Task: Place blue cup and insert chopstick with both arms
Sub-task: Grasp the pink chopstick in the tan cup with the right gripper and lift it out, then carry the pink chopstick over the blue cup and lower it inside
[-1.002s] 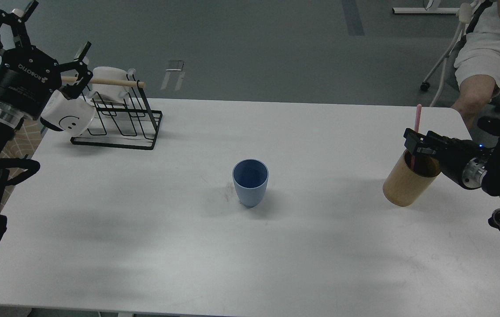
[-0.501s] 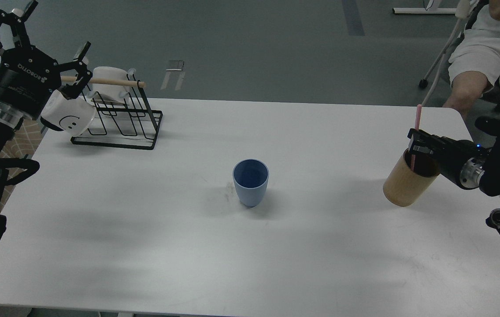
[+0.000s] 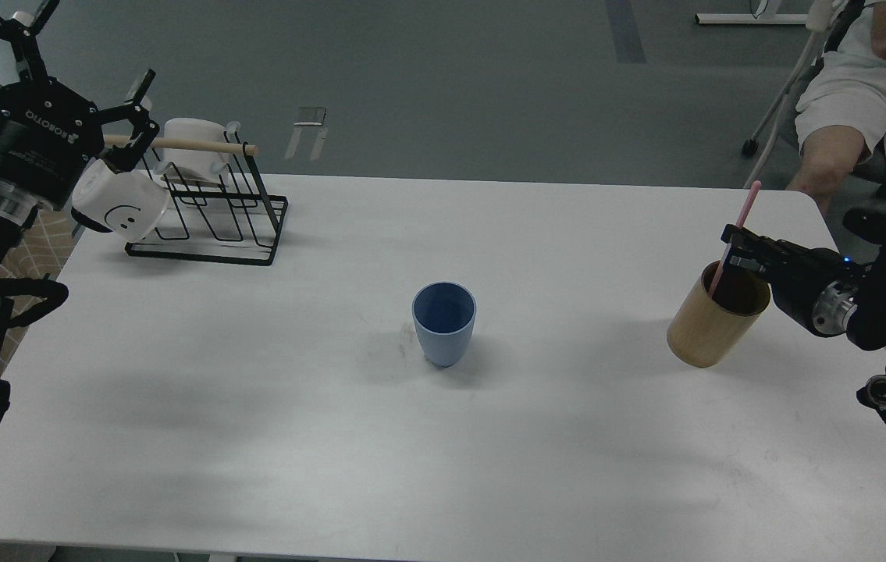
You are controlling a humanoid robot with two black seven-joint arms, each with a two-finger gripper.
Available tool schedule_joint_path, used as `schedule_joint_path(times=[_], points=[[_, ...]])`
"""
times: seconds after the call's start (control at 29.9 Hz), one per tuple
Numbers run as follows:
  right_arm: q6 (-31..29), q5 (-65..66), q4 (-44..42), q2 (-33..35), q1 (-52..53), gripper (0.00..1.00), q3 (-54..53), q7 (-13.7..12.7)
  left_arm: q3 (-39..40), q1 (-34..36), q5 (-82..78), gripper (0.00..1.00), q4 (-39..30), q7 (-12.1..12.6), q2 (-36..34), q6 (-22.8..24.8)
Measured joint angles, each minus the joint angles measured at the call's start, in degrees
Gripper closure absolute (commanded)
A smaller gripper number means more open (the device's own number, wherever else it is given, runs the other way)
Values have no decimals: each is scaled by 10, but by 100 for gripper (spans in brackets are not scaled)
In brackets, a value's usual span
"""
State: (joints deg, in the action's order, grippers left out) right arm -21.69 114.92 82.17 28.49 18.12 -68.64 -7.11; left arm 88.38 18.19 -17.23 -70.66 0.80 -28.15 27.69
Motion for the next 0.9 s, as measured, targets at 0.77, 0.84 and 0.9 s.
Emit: schedule_joint_path(times=[0.77,0.84,0.9], points=[[-4,-79,93,12,97,100,-117,-1,7,2,0,3,-1,4,-3,0],[-4,-79,96,-17,120,100,-109,-2,7,2,0,3,-1,4,-6,0],[-5,-78,97,-48,144,100,-90,-3,7,2,0,3,-1,4,-6,0]])
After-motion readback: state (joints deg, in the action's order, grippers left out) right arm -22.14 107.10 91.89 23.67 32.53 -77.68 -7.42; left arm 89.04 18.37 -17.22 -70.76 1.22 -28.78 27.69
